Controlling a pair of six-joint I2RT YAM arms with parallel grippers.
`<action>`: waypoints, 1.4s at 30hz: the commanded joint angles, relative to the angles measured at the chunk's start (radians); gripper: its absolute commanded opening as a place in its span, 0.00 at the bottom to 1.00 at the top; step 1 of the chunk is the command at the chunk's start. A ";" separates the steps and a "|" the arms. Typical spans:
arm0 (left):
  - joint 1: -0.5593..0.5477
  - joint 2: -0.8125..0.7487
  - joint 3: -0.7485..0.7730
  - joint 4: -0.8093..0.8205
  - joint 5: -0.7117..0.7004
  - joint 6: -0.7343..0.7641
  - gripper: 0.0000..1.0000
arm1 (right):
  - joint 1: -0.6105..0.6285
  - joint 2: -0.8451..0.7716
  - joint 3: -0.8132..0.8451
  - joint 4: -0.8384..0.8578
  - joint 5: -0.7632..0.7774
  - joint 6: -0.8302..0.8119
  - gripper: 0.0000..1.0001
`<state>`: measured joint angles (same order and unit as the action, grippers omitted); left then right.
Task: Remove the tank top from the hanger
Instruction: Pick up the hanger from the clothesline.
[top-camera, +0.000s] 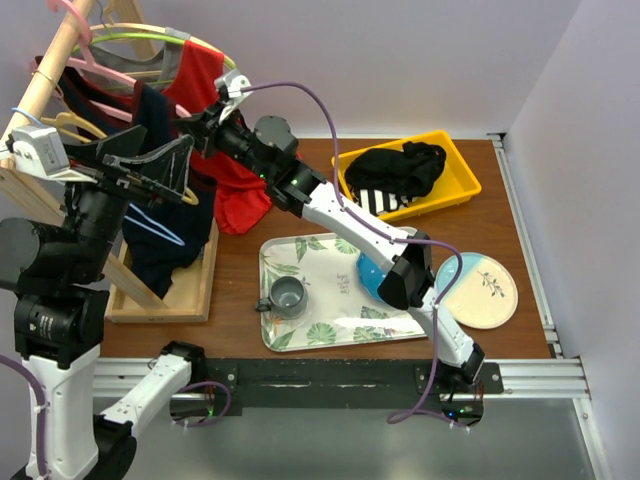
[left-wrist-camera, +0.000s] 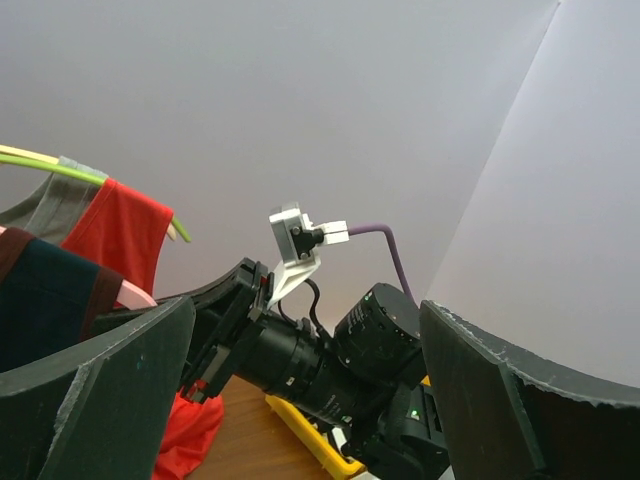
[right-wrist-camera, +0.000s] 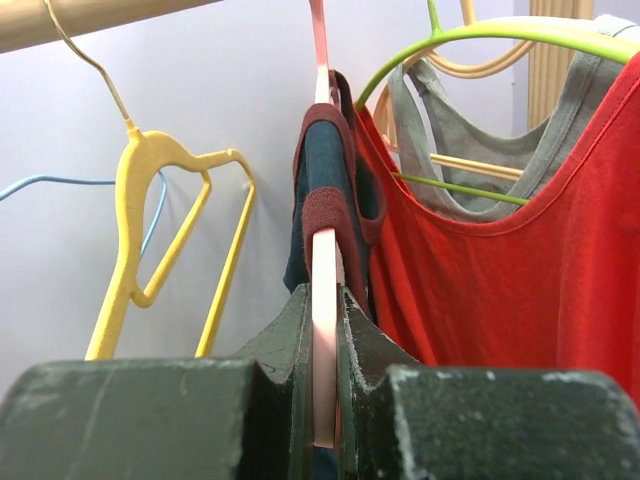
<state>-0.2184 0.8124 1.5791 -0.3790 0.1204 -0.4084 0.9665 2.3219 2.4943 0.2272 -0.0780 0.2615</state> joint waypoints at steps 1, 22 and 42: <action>-0.003 0.022 -0.024 0.045 0.022 0.019 1.00 | 0.003 -0.094 -0.020 0.293 -0.036 0.019 0.00; -0.002 0.071 0.007 0.025 -0.018 0.072 1.00 | -0.025 -0.213 -0.218 0.376 -0.063 0.010 0.00; -0.002 0.136 0.059 -0.018 -0.113 0.164 1.00 | -0.077 -0.393 -0.481 0.380 -0.086 -0.004 0.00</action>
<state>-0.2184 0.9295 1.5940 -0.3920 0.0376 -0.2913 0.9089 2.0708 2.0563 0.4866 -0.1566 0.2687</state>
